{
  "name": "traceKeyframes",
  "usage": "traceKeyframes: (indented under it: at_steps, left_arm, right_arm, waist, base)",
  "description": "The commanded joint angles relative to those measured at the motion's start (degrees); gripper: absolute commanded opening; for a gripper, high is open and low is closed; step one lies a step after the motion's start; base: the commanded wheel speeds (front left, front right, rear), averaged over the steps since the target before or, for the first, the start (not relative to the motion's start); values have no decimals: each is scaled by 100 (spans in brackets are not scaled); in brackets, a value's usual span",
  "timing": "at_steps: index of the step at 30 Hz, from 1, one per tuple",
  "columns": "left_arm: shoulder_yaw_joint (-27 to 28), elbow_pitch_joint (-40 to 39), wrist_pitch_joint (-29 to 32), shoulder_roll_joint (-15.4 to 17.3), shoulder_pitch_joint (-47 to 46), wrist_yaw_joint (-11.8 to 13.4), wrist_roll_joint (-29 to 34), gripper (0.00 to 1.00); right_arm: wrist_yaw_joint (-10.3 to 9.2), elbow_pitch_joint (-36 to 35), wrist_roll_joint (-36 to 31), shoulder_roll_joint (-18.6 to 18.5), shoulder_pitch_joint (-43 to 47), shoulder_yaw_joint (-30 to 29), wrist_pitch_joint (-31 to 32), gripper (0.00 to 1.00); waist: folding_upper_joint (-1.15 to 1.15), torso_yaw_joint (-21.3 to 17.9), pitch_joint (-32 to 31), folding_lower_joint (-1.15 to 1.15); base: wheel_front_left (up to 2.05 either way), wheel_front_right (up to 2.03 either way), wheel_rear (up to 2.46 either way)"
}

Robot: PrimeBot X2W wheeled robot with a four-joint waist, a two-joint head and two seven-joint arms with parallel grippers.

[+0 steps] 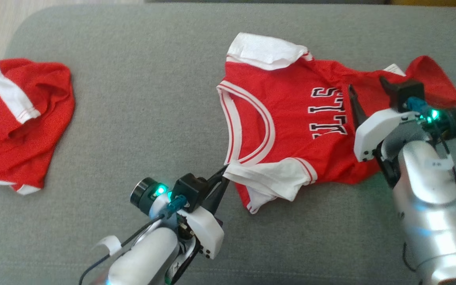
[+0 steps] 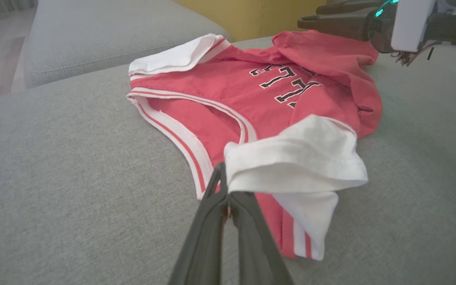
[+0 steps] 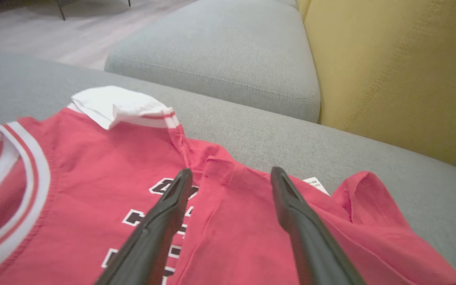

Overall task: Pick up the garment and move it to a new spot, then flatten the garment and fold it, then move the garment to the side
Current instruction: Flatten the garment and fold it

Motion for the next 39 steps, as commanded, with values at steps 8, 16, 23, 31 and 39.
traceKeyframes:
  at_steps: [8, 16, 23, 31, 39]
  left_arm:
    - [119, 75, -141, -56, -390, -108, -56, 0]
    - [96, 191, -190, -106, -453, -147, -60, 0]
    - [75, 257, -215, -131, -480, -165, -68, 0]
    - [63, 313, -233, -142, -498, -166, -81, 0]
    - [53, 402, -246, -153, -467, -168, -111, 0]
  right_arm:
    - [-4, 723, -480, -378, -821, 518, -59, 100]
    - [-4, 1317, -557, -509, -1264, 741, -189, 100]
    - [-4, 1694, -533, -502, -1429, 771, -291, 100]
    - [-4, 2029, -519, -499, -1579, 857, -437, 100]
    - [-4, 2302, -460, -465, -1638, 975, -603, 11]
  waist:
    - [0, 196, 281, 0]
    - [0, 208, 343, 0]
    - [0, 193, 345, 0]
    - [0, 181, 346, 0]
    - [0, 145, 257, 0]
  base:
    - [0, 0, 0]
    - [0, 0, 0]
    - [0, 0, 0]
    - [0, 0, 0]
    - [0, 0, 0]
